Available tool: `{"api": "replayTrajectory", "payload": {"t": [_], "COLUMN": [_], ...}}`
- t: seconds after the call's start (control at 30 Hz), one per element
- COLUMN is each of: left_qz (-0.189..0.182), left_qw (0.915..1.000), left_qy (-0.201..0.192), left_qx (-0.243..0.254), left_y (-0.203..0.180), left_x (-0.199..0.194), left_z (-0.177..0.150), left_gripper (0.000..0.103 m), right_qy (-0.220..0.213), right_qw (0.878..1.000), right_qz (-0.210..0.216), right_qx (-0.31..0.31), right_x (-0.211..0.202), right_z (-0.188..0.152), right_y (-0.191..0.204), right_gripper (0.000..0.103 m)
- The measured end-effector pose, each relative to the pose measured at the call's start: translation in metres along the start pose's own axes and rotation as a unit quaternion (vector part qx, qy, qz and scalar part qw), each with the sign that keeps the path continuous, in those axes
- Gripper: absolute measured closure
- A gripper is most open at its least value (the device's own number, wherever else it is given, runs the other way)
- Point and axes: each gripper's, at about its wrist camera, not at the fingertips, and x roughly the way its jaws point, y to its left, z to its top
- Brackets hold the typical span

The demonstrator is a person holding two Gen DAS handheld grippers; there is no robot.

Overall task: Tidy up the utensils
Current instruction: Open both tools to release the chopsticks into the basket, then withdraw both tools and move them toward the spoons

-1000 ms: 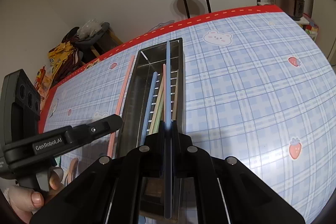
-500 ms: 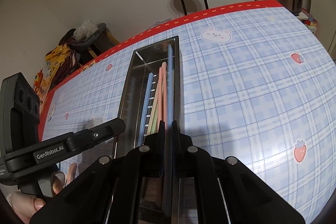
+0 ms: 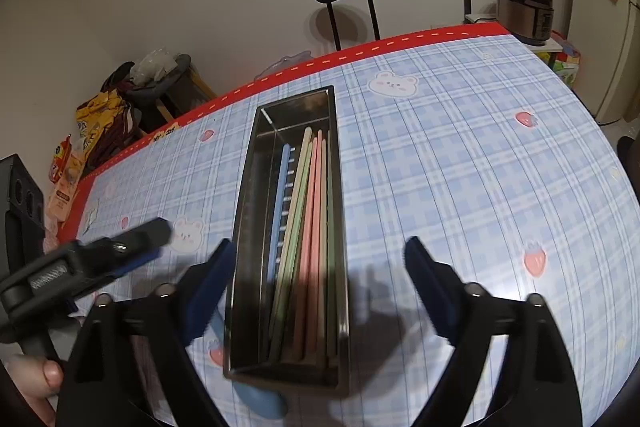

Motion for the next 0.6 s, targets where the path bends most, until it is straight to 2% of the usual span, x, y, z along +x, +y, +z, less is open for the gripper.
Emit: {"api": "replayTrajectory", "payload": {"t": [0.07,0.13,0.37,0.6], "left_qz": [0.008,0.021,0.078,0.133], "left_qw": [0.9999,0.9995,0.9952,0.9879], "left_qy": [-0.009,-0.009,-0.016,-0.023], "left_qx": [-0.008,-0.020,-0.057,-0.075], "left_y": [0.012,0.028,0.097,0.164], "left_x": [-0.013,-0.025,-0.077,-0.131], "left_z": [-0.004,-0.008,-0.040,-0.084], "left_gripper": [0.015,0.007,0.006,0.006], "right_qy": [0.004,0.008,0.029,0.076], "right_qw": [1.000,1.000,0.999,0.995], "right_qz": [-0.001,0.000,-0.007,-0.005], "right_qx": [-0.001,-0.002,-0.028,-0.057], "right_x": [-0.006,-0.010,-0.020,-0.013], "right_z": [-0.008,-0.016,-0.056,-0.107], "right_y": [0.005,0.009,0.034,0.064], "right_gripper": [0.007,0.006,0.006,0.006]}}
